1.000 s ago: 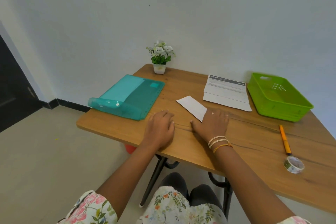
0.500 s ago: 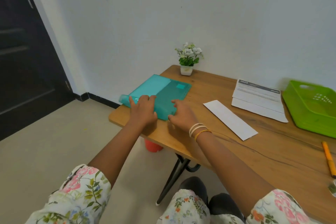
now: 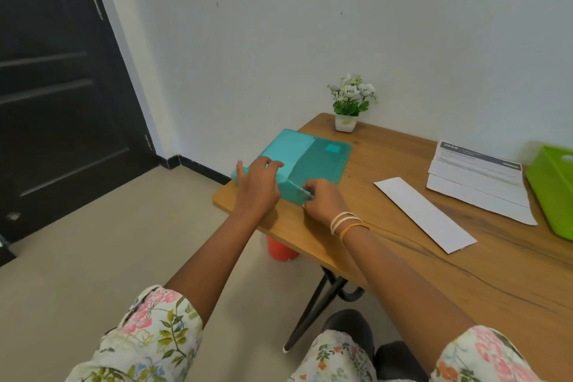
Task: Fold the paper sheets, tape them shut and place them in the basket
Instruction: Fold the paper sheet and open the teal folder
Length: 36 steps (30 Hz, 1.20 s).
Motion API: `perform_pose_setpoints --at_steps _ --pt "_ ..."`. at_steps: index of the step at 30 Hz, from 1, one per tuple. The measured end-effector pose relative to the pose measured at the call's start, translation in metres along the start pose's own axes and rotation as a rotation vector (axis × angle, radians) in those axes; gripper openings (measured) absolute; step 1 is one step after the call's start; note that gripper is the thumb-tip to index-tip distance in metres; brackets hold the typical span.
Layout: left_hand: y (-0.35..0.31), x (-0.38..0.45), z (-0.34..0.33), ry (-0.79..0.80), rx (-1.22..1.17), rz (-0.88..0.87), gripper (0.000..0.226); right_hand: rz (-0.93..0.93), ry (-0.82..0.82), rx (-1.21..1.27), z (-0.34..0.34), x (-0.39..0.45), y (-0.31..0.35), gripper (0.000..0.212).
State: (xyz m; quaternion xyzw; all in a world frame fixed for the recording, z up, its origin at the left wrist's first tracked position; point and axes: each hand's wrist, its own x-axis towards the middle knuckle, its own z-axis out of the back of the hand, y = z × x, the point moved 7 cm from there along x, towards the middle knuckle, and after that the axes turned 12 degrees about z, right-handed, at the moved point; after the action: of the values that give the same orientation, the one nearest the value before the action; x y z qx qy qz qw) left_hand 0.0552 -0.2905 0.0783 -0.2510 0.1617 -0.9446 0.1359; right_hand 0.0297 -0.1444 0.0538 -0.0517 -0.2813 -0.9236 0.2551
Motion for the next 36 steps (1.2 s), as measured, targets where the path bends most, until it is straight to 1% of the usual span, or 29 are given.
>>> perform_pose_setpoints --at_steps 2,3,6,9,10,12,13,14,16,20,22,24,27,28,30,33,36 --pt "-0.002 0.002 0.006 -0.036 -0.068 -0.010 0.038 0.021 -0.022 -0.032 0.008 -0.011 -0.008 0.031" --pt "-0.005 0.002 0.008 -0.029 -0.109 -0.021 0.035 0.032 -0.042 -0.059 0.013 -0.016 -0.013 0.032" --pt "-0.012 0.003 0.003 0.083 -0.220 -0.041 0.030 0.046 -0.099 -0.147 0.029 -0.033 -0.029 0.036" --pt "-0.016 0.003 -0.014 0.234 -0.224 -0.061 0.022 0.016 -0.041 -0.216 0.037 -0.046 -0.045 0.039" --pt "-0.018 0.003 -0.021 0.302 -0.218 -0.070 0.026 0.006 0.003 -0.238 0.038 -0.049 -0.048 0.041" --pt "-0.017 -0.001 -0.036 0.463 -0.192 -0.038 0.050 -0.009 0.095 -0.285 0.039 -0.054 -0.050 0.045" --pt "-0.015 -0.002 -0.041 0.517 -0.176 -0.011 0.062 -0.012 0.139 -0.306 0.039 -0.055 -0.050 0.047" --pt "-0.013 -0.003 -0.045 0.539 -0.165 0.005 0.069 -0.015 0.180 -0.324 0.037 -0.057 -0.049 0.049" --pt "-0.010 -0.002 -0.049 0.501 -0.162 0.009 0.071 -0.016 0.238 -0.351 0.034 -0.062 -0.046 0.053" --pt "-0.006 0.001 -0.047 0.358 -0.183 0.011 0.056 -0.018 0.260 -0.344 0.033 -0.068 -0.039 0.053" --pt "-0.002 0.003 -0.045 0.304 -0.196 0.041 0.049 -0.027 0.258 -0.323 0.033 -0.069 -0.037 0.047" --pt "0.004 0.002 -0.044 0.251 -0.210 0.071 0.045 -0.022 0.251 -0.307 0.032 -0.069 -0.036 0.036" --pt "0.010 -0.003 -0.046 0.194 -0.270 0.090 0.037 -0.008 0.194 -0.274 0.031 -0.066 -0.031 0.025" --pt "0.012 -0.005 -0.048 0.187 -0.301 0.092 0.035 0.004 0.173 -0.265 0.030 -0.064 -0.028 0.026" --pt "0.014 -0.008 -0.049 0.193 -0.343 0.095 0.040 0.037 0.164 -0.276 0.026 -0.059 -0.024 0.032" --pt "0.020 -0.005 -0.051 0.259 -0.363 0.104 0.049 0.059 0.172 -0.308 0.019 -0.055 -0.021 0.037" --pt "0.025 -0.001 -0.051 0.328 -0.351 0.067 0.046 0.076 0.173 -0.353 0.013 -0.055 -0.020 0.039"
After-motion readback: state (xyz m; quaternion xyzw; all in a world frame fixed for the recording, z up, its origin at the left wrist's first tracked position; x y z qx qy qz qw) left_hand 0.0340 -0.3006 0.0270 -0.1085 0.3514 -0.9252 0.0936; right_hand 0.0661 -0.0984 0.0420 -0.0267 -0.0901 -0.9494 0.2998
